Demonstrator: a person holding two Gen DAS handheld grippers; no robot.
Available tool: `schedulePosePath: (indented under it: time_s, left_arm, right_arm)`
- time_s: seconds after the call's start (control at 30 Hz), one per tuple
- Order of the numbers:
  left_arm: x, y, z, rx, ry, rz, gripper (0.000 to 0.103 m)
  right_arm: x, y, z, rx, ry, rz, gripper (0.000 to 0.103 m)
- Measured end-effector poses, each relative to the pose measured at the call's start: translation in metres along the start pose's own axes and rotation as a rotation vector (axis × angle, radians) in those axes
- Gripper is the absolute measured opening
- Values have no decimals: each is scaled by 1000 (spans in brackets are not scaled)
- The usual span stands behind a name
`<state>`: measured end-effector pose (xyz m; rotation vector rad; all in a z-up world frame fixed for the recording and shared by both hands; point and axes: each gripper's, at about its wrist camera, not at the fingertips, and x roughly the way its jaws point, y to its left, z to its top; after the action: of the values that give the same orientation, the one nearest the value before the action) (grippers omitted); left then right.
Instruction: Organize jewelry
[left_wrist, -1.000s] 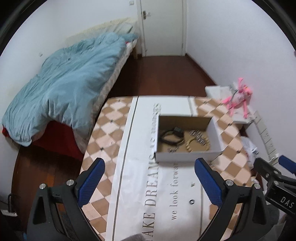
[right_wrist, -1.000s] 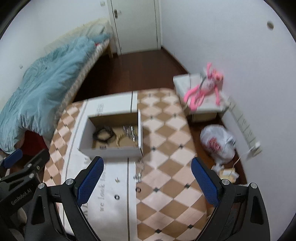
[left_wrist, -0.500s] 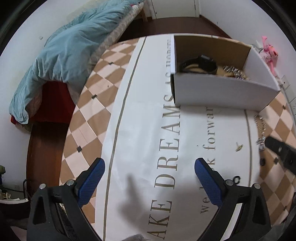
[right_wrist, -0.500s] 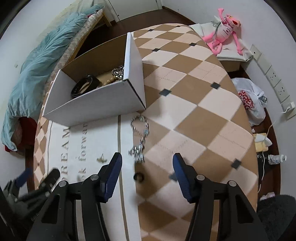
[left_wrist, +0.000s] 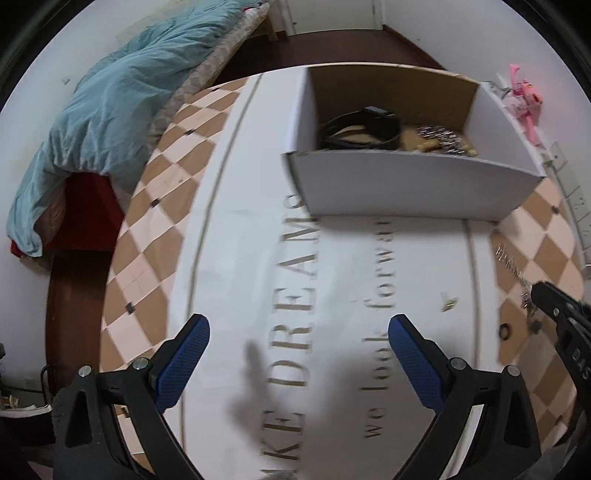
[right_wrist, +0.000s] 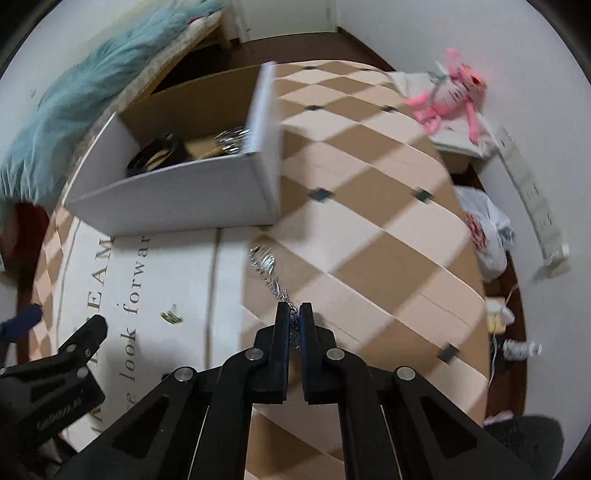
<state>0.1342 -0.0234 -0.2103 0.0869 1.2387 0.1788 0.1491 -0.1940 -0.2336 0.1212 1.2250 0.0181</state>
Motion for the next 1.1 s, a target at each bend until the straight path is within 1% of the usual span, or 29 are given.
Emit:
schedulePosePath:
  time_s: [0.13,0.2,0.27,0.3,0.33,0.37,0.4,0.47,0.53,0.57,0.6,0.73,0.83,0.93,1.1]
  left_arm:
    - [-1,-22,2,26,3,-94,98]
    - [-1,-33,2,47,5,-132,98]
    - [0,-46,2,73,6,-152,97]
    - [0,-51,2,84,4,-160,94]
    - [1,-56,2,95,5,-168,81]
    - [3,-61,3,106,12,-174,65]
    - [3,-63,3,112,17,-179,57]
    - [6,-69,3,127,26,-194,26]
    - [9,-69,4,133,27,-212,15]
    - [9,-70,5,140,20,-213,8]
    - [9,-71,5,146,21,-218,6]
    - [5,-68,3,142,9,-236,6]
    - [0,-63,3,135,6,-247,6]
    - [-14,-52,8,124,-9,-265,6]
    - [-50,-25,24,100,-58,-308,6]
  right_arm:
    - [-11,-34,-7,90,-1,14,5]
    - [-13,-44,-10,106,-4,7,5]
    - [-13,-48,-12,115,-3,3,5]
    - [-13,-49,-12,117,-3,-1,5]
    - [-13,-51,-13,123,-2,-2,5]
    - [-13,-52,-13,127,0,0,5]
    - [-12,-54,-13,131,1,-1,5]
    - [-11,-54,-12,133,1,-4,5]
    - [-12,-53,-11,135,0,-4,5]
    - [-12,-52,-11,133,-2,-5,5]
    - [-13,-52,-11,132,-3,-3,5]
    - [-22,-50,-7,135,-24,12,5]
    - [-32,-45,-3,128,-42,40,5]
    - [-50,-36,5,105,-63,79,5]
    - [-90,-19,25,51,-125,138,5]
